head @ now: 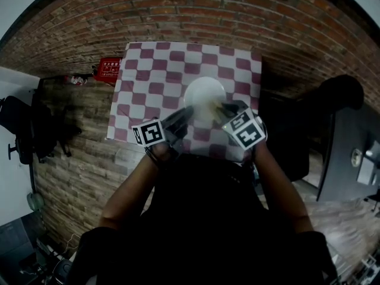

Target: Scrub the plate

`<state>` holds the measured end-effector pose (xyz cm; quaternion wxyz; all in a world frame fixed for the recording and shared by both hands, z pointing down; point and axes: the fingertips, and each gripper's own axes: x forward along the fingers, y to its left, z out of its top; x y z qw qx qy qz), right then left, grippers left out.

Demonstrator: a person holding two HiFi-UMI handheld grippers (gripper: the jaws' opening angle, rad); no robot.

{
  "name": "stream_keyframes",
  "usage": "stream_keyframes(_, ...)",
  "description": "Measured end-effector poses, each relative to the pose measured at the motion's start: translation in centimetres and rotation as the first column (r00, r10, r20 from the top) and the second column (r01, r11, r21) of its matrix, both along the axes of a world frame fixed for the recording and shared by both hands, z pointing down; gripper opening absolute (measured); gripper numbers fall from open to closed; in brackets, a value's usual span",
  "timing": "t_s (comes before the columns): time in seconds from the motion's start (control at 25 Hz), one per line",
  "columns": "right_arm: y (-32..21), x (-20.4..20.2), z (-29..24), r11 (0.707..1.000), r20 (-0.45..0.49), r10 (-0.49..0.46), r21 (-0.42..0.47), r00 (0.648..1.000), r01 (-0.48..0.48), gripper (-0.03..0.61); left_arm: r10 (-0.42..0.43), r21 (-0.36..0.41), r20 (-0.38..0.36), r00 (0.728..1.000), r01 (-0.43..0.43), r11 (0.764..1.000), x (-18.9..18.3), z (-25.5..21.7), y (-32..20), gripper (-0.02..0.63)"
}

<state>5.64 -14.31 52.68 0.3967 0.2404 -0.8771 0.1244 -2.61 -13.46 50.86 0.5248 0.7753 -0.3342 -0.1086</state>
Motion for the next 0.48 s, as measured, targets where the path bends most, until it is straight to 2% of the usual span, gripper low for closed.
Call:
stream_keyframes(0.24,-2.4,2.2,-0.2,0.997,-0.034,0.071,0.038,0.997,-0.07,0.046,0.041,0.002,0.0,0.999,-0.041,0.999,0.9,0.1,1.5,0.029)
stream_keyframes(0.48,-3.1,0.0,-2.3,0.994,-0.011,0.048,0.096,0.999,-0.047,0.046,0.115,0.02,0.043,0.992,-0.116,0.993,3.0,0.1,2.3,0.034)
